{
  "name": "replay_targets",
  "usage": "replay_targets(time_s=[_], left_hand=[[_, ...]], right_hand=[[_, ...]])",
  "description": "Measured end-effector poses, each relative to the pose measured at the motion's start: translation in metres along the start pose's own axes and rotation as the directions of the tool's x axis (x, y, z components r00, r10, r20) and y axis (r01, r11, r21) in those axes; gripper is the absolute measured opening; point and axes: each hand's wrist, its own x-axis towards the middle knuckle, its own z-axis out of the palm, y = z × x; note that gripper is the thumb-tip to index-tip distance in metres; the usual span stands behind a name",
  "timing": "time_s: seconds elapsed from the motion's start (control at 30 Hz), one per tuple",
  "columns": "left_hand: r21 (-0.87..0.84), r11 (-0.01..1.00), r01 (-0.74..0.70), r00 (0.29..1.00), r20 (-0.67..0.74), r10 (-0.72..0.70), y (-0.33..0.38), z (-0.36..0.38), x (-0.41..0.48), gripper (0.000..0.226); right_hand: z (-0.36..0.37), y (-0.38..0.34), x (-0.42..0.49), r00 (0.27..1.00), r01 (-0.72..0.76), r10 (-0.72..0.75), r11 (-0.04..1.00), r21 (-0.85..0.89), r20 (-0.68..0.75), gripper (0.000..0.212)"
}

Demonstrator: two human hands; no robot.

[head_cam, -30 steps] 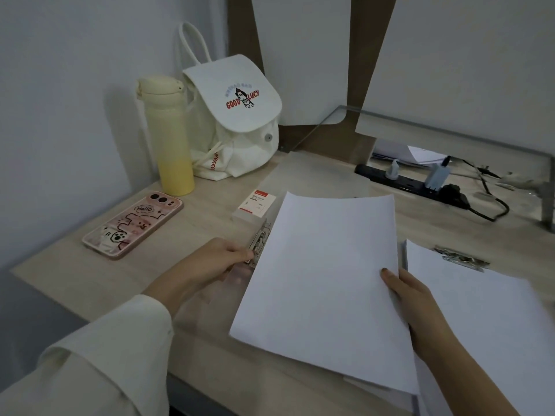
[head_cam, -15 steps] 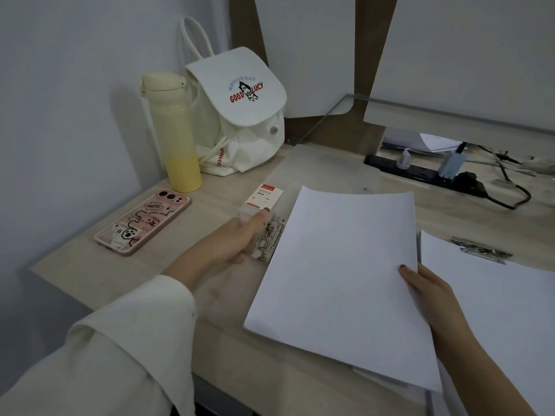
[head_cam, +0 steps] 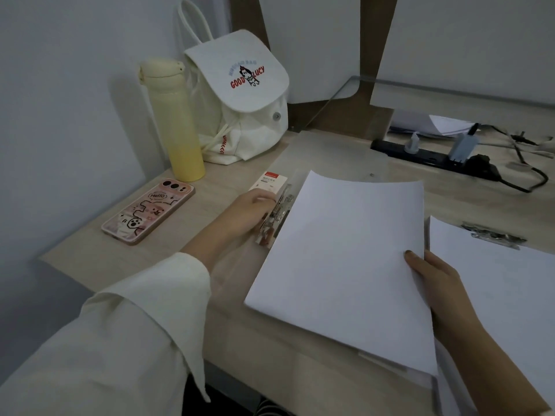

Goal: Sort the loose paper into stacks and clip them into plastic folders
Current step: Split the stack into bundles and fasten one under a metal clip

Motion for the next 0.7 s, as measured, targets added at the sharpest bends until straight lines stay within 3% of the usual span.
replay_targets(time_s=[0.2,0.37,0.53,0.7], left_hand=[[0.007,1.0,0.03,0.997,0.077,-0.031,0.006,-0.001,0.0,0.018],[-0.075,0.98,0.184,0.974,0.147,-0.171,0.015,-0.002,-0.001,0.02],[-0.012,0.984,0.18,0.971,0.162,-0.176,0.018,-0.001,-0.001,0.029],[-0.057,0.984,0.168,0.969,0.191,-0.154,0.019,0.0,0.001,0.011]], right_hand=[[0.009,0.003,0.001,0.999,0.04,-0.042,0.994,-0.105,-0.016,0.015],[0.011,0.005,0.0,0.995,0.096,-0.097,0.974,-0.206,0.005,0.016],[0.015,0.009,0.003,0.991,0.111,-0.127,0.954,-0.277,-0.04,0.022],[0.017,0.012,0.004,0.983,0.134,-0.168,0.928,-0.347,-0.071,0.036]])
